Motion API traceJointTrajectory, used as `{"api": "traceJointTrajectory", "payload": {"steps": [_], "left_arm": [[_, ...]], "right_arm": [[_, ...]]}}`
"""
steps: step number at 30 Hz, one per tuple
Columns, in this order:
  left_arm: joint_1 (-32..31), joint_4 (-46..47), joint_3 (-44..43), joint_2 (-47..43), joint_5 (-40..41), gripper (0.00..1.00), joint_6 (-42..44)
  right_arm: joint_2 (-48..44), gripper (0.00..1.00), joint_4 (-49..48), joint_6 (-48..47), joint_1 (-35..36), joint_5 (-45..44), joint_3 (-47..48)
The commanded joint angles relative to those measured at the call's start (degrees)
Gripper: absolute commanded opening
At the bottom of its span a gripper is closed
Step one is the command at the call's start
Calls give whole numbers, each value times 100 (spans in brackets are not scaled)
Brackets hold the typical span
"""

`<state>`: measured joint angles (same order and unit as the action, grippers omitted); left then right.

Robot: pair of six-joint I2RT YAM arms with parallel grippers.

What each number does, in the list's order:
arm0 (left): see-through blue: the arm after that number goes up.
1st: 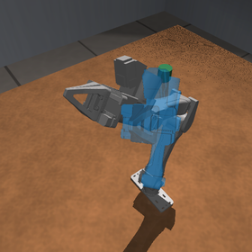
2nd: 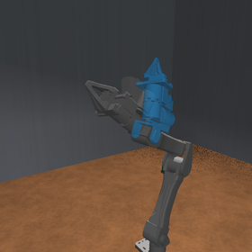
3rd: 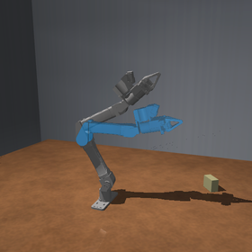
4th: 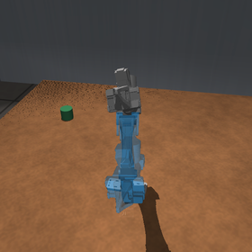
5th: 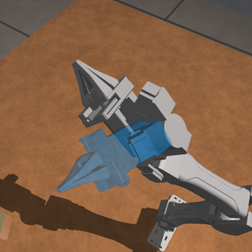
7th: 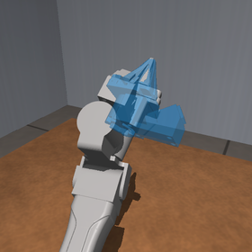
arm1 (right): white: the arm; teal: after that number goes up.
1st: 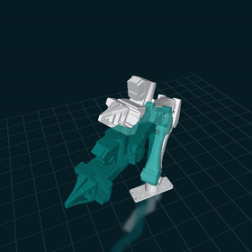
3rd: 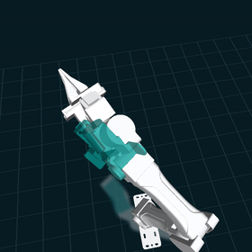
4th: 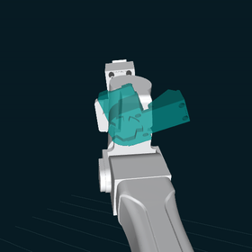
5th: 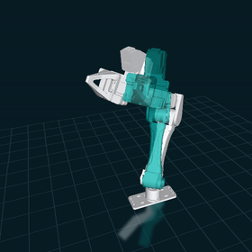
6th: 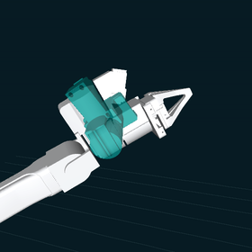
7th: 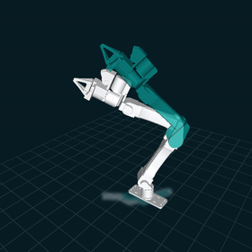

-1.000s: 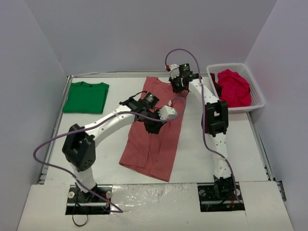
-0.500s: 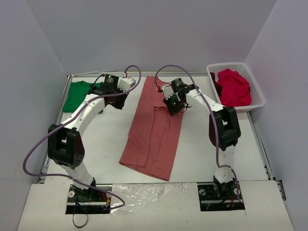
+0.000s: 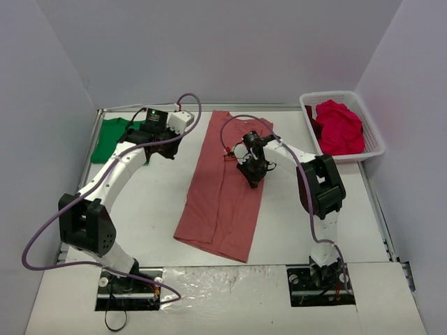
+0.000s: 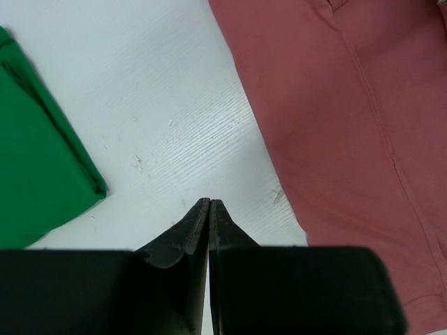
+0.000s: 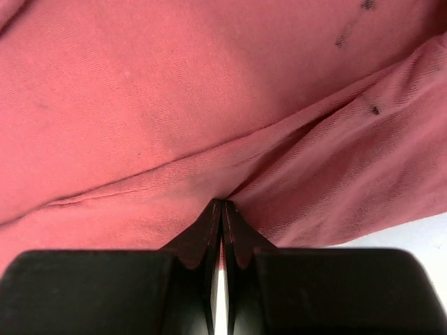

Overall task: Fold and stack the t-shirts
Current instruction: Rotate the tshirt 90 degrees

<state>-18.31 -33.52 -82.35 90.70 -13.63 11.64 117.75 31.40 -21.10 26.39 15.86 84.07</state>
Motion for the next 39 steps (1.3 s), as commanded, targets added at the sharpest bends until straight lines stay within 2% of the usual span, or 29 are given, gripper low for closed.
{"api": "traceJointTrajectory", "payload": {"steps": [1, 4, 16, 19, 22, 27, 28, 29, 31, 32, 33, 37, 39], "left_arm": [[11, -41, -159, -219, 18, 2, -21], [20, -50, -159, -236, 0, 2, -39], [117, 65, 61, -351, -298, 3, -171], [117, 39, 43, -237, -333, 4, -92], [117, -111, -97, -87, -272, 7, -4], [125, -594, -413, -43, -114, 7, 286], [125, -690, -492, -95, -105, 10, 417], [134, -813, -519, -253, -70, 13, 462], [134, -919, -554, -464, -61, 17, 532], [134, -1059, -624, -709, -87, 21, 550], [117, -1147, -660, -833, -61, 24, 585], [117, -1297, -223, -1675, 570, 39, 838], [125, -1333, 147, -1932, 973, 40, 1076]], "right_arm": [[273, 0, 227, -175, -64, -671, -50], [729, 0, 262, -201, -169, -935, 451], [2664, 0, 1008, -482, -600, -1365, 3791], [2779, 0, 1070, -447, -653, -1227, 4003], [2569, 0, 1079, -518, -662, -963, 3723], [1446, 0, 1158, -728, -758, -392, 2835], [1208, 5, 1210, -772, -802, -243, 2521], [649, 17, 1228, -781, -855, 29, 2352], [23, 31, 1272, -755, -1030, 285, 1983], [-616, 51, 1281, -755, -1066, 304, 1590], [-935, 61, 1272, -755, -1092, 208, 1377], [-2551, 68, 1229, -624, -1154, -153, -210], [-3019, 89, 1158, -474, -1163, -66, -723]]}}
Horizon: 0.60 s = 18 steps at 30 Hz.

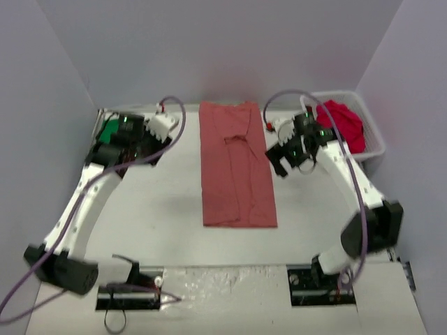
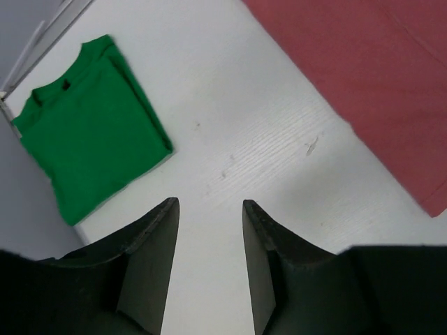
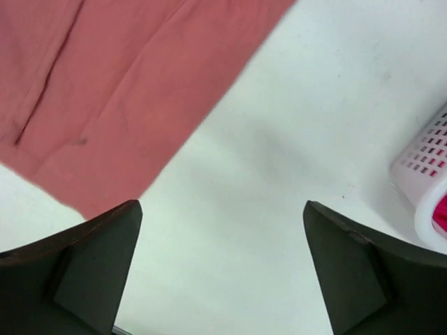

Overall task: Fold and stack the t-shirts
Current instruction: Rotate the tshirt 90 degrees, then grab the bottom of the folded rectangular tshirt with both arms

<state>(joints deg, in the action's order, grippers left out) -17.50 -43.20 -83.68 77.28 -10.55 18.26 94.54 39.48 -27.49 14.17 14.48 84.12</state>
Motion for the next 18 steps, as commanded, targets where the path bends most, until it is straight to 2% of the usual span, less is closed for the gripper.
{"api": "traceJointTrajectory", "payload": {"steps": [1, 3, 6, 8, 9, 13, 16, 18], "left_arm": [[53, -347, 526, -730, 790, 40, 537], [53, -321, 1351, -1117, 948, 40, 826], [71, 39, 2430, -1635, 1212, 39, 645], [71, 285, 3047, -2013, 1099, 38, 556], [97, 425, 3207, -2128, 907, 38, 434], [264, 733, 3805, -3013, 668, 38, 459], [545, 997, 4122, -3699, 397, 42, 389], [808, 1059, 4219, -4017, 10, 46, 371]], "right_arm": [[-1170, 100, 349, 173, 24, 125, -974], [-1673, 100, 131, 200, -55, 160, -1738], [-2377, 100, -239, 621, -406, -42, -1872], [-2808, 100, -388, 543, -756, 580, -1925], [-2931, 100, -476, 534, -889, 948, -2021], [-3677, 100, -942, 498, -1565, 1452, -2608], [-4240, 100, -1373, 350, -1760, 1646, -3189], [-4435, 100, -1364, 174, -2039, 1890, -3208]]}}
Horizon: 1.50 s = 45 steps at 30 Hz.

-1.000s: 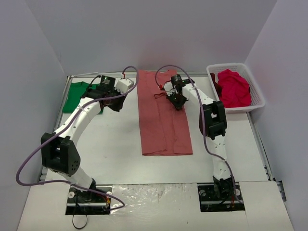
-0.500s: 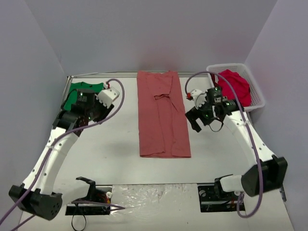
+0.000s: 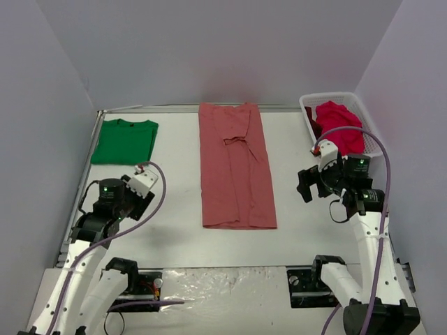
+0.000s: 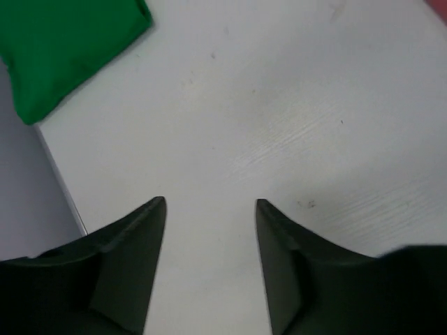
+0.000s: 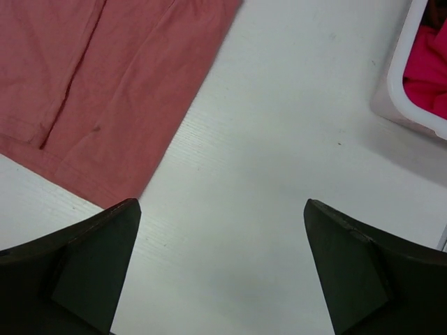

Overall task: Fold and stack the t-shirts
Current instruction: Grab the bottom of the folded rectangular tshirt with both arms

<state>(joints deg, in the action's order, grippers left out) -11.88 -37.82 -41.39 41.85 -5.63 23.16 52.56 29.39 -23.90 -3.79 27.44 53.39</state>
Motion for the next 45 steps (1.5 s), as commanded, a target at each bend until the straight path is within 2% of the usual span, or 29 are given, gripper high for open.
{"api": "traceJointTrajectory", "payload": {"steps": [1, 6, 10, 18, 45], "left_arm": [[326, 556, 68, -702, -535, 57, -127], [783, 671, 342, -898, -492, 66, -92], [819, 618, 236, -581, -545, 66, -66], [819, 513, 236, -520, -501, 66, 75], [845, 478, 227, -317, -457, 66, 145]], "right_arm": [[-428, 100, -346, -229, -340, 683, -188], [-659, 100, -337, -422, -614, 824, -285], [-457, 100, -311, -396, -632, 780, -241], [-70, 100, -126, -475, -623, 736, -118], [334, 100, -91, -502, -623, 666, -30]]}}
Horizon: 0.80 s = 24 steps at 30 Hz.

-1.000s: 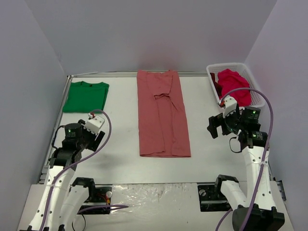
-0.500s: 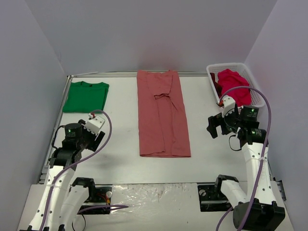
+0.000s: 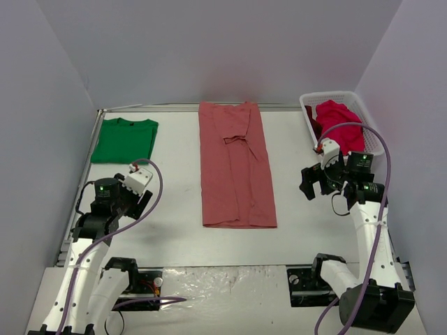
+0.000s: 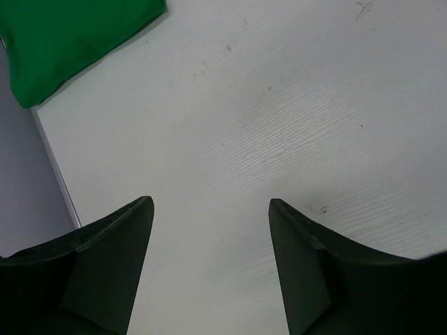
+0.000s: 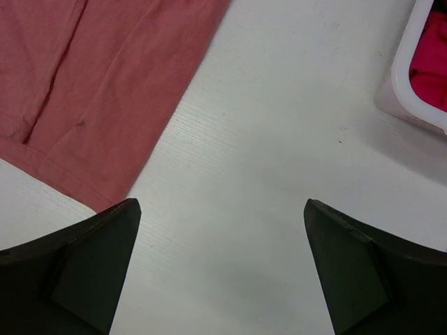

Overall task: Fold and stack the t-shirts
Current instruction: Grab the bottom of the folded rectangular tshirt with both arms

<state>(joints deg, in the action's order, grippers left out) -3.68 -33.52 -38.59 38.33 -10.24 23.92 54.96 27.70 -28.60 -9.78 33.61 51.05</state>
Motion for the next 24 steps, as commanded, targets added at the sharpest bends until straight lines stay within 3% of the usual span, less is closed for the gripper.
{"api": "traceJointTrajectory", "payload": {"steps": [1, 24], "left_arm": [[34, 47, -61, 43, 13, 66, 69], [52, -41, -70, 70, -84, 66, 165]], "right_arm": [[120, 100, 77, -23, -33, 41, 213], [296, 100, 95, -23, -24, -12, 257]]}}
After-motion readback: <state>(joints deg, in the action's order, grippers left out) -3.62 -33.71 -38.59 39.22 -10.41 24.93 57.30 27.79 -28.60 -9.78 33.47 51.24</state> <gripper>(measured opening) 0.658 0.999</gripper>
